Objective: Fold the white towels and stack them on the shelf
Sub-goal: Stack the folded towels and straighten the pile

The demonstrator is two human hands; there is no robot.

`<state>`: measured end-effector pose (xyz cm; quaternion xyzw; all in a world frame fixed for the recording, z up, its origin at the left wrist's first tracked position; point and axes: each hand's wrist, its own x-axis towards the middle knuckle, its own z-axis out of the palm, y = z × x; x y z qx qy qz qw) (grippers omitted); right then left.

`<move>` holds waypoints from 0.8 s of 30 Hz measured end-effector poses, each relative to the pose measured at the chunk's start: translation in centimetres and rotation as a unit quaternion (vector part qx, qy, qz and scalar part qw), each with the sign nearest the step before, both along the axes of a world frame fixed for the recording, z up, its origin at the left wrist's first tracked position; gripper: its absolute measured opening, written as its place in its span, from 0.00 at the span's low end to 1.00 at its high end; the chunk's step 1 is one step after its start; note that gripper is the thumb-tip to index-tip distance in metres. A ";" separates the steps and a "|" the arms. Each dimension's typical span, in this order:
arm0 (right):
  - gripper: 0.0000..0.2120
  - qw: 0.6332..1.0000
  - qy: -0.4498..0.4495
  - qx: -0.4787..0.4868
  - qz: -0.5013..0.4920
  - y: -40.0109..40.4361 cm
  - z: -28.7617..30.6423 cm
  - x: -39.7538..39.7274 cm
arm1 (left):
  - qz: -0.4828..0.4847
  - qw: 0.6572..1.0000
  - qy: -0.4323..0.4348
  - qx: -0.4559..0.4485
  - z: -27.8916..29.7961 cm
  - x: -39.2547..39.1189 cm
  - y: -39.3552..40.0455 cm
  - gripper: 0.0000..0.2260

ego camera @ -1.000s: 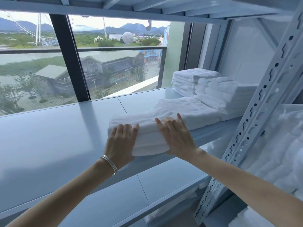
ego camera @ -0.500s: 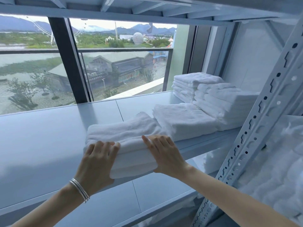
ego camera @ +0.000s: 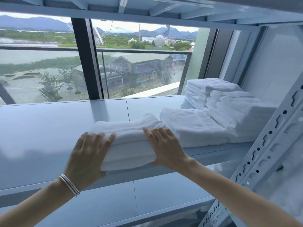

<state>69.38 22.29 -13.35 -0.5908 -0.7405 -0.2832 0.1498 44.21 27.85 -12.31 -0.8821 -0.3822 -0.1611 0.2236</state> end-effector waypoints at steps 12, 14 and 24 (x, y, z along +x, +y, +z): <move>0.53 0.999 0.014 -0.018 -0.037 1.0 -0.3 3.1 | -0.024 0.999 -0.024 0.030 -0.8 2.7 1.6 0.42; 0.51 0.998 0.030 -0.028 -0.044 0.8 -0.5 3.2 | -0.043 0.998 -0.033 0.034 -0.8 2.8 1.8 0.41; 0.40 0.999 0.042 -0.006 -0.027 1.4 0.0 3.8 | -0.058 0.997 -0.055 0.009 0.2 2.8 2.4 0.39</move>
